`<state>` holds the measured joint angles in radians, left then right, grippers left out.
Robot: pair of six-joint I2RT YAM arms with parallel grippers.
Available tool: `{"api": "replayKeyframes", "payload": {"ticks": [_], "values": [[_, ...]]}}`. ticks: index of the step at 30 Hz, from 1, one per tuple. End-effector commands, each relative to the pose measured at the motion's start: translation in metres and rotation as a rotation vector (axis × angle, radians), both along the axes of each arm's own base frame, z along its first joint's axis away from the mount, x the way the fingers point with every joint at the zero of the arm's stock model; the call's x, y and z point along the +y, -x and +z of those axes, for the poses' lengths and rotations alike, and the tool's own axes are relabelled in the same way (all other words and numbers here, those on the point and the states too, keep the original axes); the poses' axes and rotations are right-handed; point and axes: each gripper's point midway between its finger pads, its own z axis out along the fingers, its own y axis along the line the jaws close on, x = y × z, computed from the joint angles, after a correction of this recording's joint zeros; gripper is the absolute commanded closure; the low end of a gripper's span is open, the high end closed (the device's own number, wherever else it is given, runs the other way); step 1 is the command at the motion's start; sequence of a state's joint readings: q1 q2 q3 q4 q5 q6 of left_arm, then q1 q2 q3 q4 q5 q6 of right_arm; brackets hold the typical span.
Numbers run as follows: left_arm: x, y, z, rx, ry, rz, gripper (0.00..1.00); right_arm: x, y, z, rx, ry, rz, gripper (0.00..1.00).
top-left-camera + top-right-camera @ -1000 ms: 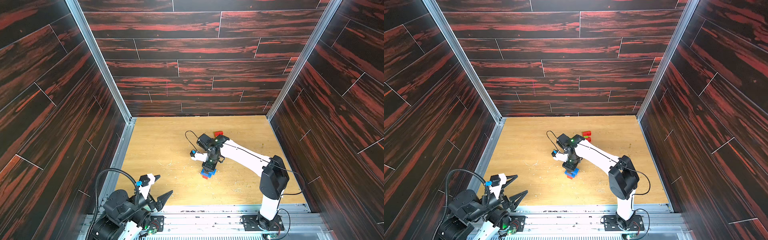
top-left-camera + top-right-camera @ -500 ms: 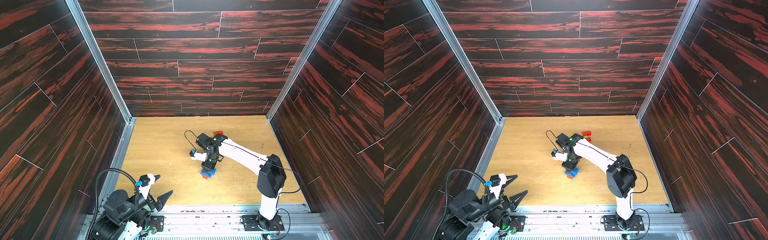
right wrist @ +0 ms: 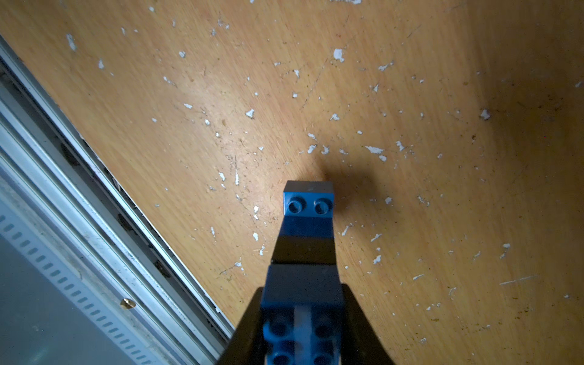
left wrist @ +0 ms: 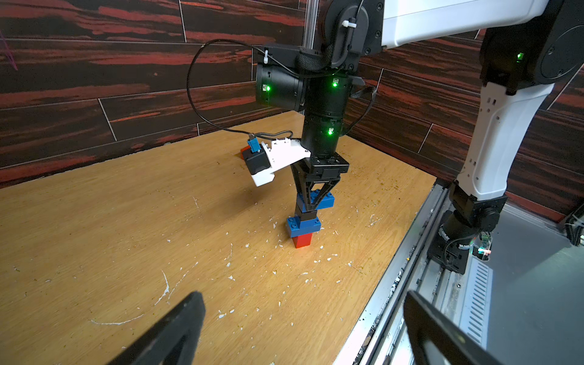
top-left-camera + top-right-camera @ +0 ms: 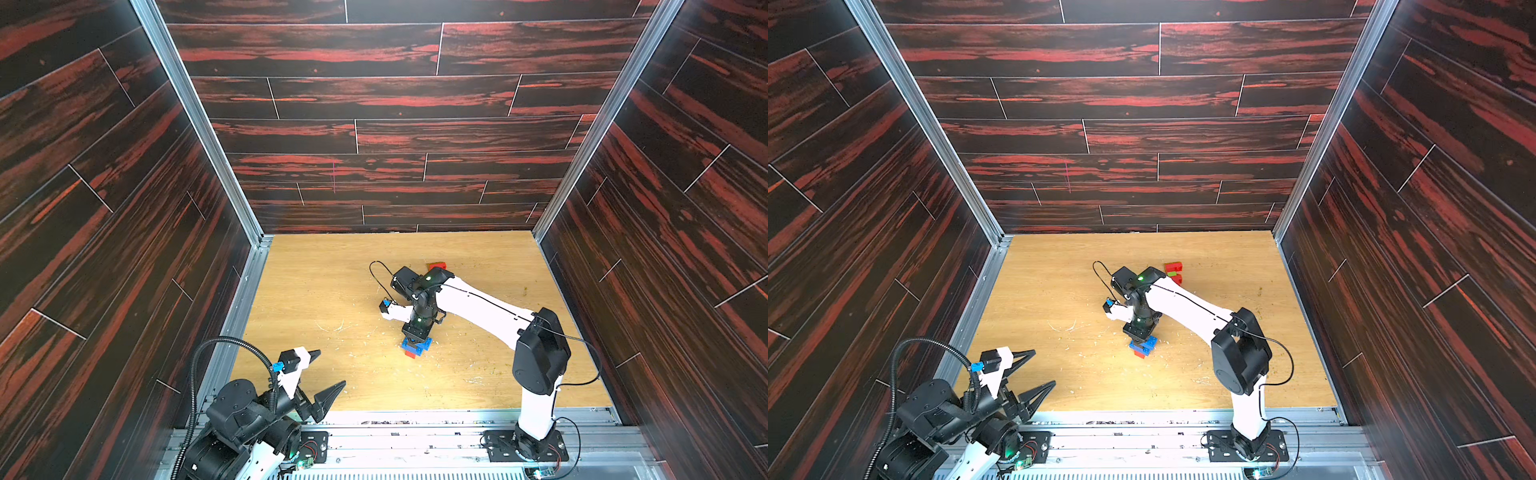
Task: Assemble the letter f with lego
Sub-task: Assemble the lego brick with the lego brick.
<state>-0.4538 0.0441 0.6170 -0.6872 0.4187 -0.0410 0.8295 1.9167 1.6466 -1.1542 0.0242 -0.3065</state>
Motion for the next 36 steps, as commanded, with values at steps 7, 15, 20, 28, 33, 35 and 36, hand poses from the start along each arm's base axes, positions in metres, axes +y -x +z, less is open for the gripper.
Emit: {"api": "replayKeyframes", "payload": {"ticks": [7,15,20,28,33,35,36], "values": [[-0.002,-0.001,-0.004,0.011,-0.013,-0.009,0.00,-0.029,0.027,-0.056,0.116,0.201,0.009,0.93],[-0.002,-0.001,-0.004,0.011,-0.014,-0.008,0.00,-0.037,0.030,-0.068,0.118,0.227,0.010,0.93],[-0.002,0.000,-0.005,0.011,-0.013,-0.009,0.00,-0.040,0.032,-0.074,0.121,0.239,0.009,0.93],[-0.002,0.000,-0.005,0.012,-0.014,-0.010,0.00,-0.031,0.029,-0.061,0.134,0.187,-0.003,0.90],[-0.002,0.000,-0.005,0.012,-0.014,-0.010,0.00,-0.022,0.026,-0.050,0.134,0.143,-0.004,0.83],[-0.002,0.000,-0.005,0.012,-0.013,-0.010,0.00,-0.020,0.026,-0.047,0.145,0.124,-0.006,0.80],[-0.002,0.000,-0.005,0.010,-0.014,-0.011,0.00,-0.020,0.027,-0.047,0.153,0.121,-0.006,0.78]]}}
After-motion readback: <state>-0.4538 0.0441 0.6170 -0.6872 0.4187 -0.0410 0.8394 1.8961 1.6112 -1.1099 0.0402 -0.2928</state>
